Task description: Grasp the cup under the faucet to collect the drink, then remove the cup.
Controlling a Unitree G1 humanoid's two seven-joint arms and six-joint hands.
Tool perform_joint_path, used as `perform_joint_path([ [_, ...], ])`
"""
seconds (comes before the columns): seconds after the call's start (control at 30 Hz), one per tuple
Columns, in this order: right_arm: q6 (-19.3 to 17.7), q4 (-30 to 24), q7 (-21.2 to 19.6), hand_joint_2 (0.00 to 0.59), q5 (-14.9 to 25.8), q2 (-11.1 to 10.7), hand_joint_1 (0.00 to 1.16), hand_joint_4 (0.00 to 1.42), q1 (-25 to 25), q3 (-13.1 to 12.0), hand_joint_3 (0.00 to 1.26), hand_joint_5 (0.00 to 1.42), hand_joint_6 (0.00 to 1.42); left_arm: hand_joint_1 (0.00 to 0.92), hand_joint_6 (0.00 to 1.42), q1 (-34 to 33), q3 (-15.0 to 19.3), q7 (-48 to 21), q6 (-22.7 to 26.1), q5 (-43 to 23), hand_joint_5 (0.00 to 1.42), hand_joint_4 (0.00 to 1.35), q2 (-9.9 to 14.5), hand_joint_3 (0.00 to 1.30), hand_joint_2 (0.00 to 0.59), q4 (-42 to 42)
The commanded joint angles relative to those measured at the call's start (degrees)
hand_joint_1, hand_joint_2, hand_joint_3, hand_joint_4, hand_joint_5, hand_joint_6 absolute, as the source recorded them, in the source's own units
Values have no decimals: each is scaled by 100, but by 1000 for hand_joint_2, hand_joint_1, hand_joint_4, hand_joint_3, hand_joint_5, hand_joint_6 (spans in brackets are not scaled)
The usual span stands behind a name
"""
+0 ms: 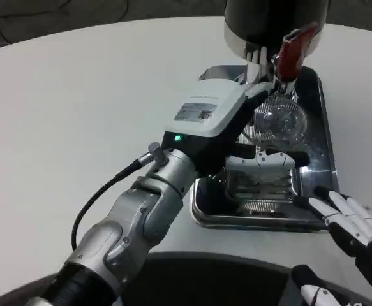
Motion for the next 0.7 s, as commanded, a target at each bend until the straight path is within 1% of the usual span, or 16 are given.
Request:
perform_joint_path([
  [0.03, -54, 24, 29, 421, 56, -9, 226, 0, 18, 10, 113, 0, 0, 165, 963, 221, 43, 63, 68, 74, 472, 158, 80, 204, 70, -258],
  [0.2, -40, 43, 29, 420, 63, 4, 230, 0, 11, 47, 114, 0, 0, 141, 901, 318, 139, 47, 174, 57, 435, 133, 138, 179, 68, -503],
  [0.4, -27, 60, 18, 420, 67, 15, 234, 0, 17, 69, 120, 0, 0, 133, 898, 494, 242, -20, 284, 74, 431, 133, 206, 178, 69, -889],
  [0.6, -27, 66, 4, 420, 70, 30, 236, 0, 9, 89, 123, 0, 0, 128, 897, 874, 444, -249, 453, -31, 430, 133, 364, 178, 70, -1586],
  [0.7, -18, 64, -6, 420, 71, 40, 237, 0, -1, 87, 124, 0, 0, 126, 884, 1133, 638, -325, 479, -134, 435, 150, 419, 178, 70, -2017],
])
